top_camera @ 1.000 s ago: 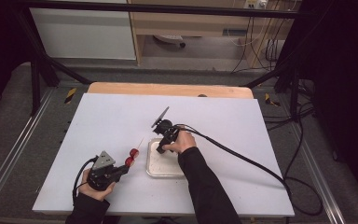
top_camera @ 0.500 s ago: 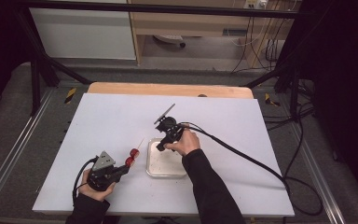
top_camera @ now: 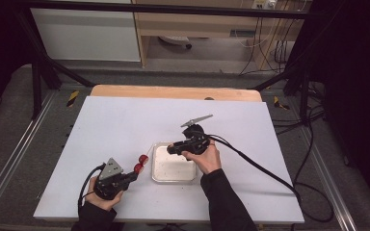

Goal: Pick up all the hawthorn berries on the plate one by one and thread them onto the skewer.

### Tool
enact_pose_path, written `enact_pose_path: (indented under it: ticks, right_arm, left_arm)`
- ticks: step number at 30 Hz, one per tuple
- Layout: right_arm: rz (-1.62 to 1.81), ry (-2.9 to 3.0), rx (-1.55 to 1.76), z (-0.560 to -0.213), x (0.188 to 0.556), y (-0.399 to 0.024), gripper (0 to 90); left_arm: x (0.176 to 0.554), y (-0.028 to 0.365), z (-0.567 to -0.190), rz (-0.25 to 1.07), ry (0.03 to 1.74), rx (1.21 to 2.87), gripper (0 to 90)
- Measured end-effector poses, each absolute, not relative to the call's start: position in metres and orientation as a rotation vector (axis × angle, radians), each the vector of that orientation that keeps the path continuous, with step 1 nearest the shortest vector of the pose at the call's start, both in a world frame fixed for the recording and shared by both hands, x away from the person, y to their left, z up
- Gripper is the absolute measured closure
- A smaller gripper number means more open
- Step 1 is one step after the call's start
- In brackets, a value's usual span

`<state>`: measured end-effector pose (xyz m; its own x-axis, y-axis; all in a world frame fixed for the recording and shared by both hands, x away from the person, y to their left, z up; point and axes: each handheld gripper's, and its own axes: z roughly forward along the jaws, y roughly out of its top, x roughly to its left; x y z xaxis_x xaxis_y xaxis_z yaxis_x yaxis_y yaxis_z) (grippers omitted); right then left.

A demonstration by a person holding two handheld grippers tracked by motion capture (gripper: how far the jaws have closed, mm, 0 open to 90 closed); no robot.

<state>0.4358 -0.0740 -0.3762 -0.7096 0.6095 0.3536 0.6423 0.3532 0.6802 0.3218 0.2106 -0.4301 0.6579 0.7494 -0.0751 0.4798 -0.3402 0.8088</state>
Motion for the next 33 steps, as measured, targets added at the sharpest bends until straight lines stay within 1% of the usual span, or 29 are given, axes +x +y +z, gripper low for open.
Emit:
enact_pose_path:
  ticks: [7,14,23,33]
  right_arm:
    - [-1.620,-2.300,-1.304,-0.386,0.424,-0.097,62.3]
    - [-1.818,-2.087,-1.370,-0.399,0.414,-0.107,62.4]
    - [-2.028,-1.926,-1.400,-0.412,0.405,-0.105,62.4]
    - [-2.175,-1.780,-1.434,-0.419,0.399,-0.097,62.5]
  left_arm:
    - [0.316,0.201,-0.430,0.371,0.967,1.967,88.1]
    - [0.312,0.189,-0.430,0.345,0.986,1.930,88.0]
    - [0.309,0.172,-0.431,0.313,1.017,1.892,88.0]
    - [0.309,0.160,-0.432,0.313,0.994,1.893,88.0]
